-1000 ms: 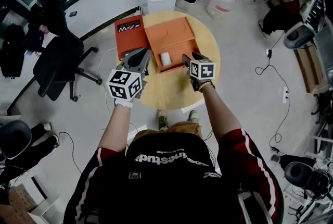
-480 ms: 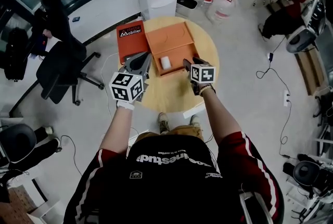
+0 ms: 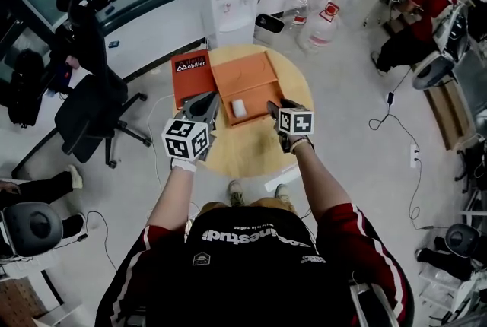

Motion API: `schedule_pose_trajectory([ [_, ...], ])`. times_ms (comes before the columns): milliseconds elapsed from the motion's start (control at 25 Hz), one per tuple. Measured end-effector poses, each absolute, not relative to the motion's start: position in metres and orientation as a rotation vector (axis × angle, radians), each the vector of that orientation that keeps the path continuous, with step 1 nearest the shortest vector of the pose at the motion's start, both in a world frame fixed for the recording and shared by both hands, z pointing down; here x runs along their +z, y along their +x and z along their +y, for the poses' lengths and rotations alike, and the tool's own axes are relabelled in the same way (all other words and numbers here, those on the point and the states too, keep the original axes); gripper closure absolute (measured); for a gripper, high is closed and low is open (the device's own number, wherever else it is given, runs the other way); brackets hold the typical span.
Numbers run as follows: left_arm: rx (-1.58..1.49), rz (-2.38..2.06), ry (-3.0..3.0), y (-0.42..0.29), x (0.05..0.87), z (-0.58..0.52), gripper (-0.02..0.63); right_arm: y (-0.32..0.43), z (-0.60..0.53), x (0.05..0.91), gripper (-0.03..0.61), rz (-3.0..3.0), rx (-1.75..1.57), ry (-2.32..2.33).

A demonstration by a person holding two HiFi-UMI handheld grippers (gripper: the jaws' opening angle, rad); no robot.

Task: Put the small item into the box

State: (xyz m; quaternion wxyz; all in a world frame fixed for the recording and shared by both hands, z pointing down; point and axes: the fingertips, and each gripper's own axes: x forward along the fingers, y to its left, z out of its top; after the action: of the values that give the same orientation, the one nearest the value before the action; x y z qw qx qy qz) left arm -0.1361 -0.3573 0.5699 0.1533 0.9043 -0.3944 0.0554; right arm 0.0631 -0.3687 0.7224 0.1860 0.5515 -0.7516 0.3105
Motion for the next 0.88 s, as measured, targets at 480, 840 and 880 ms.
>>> schedule_pose_trajectory([
  [480, 0.110, -1.186, 2.570, -0.109, 0.542, -0.359, 0.591, 0.088, -0.364, 0.669, 0.347, -2.189, 0.812, 1.540],
  [840, 0.084, -1.253, 2.554, -0.080, 0.516, -0.358, 0.591, 0.109, -0.352, 0.630, 0.350, -2.295, 0.770, 1.486],
  [880, 0.086, -1.258, 2.554, -0.078, 0.513, -0.358, 0.591, 0.112, -0.351, 0.627, 0.350, -2.300, 0.764, 1.484],
])
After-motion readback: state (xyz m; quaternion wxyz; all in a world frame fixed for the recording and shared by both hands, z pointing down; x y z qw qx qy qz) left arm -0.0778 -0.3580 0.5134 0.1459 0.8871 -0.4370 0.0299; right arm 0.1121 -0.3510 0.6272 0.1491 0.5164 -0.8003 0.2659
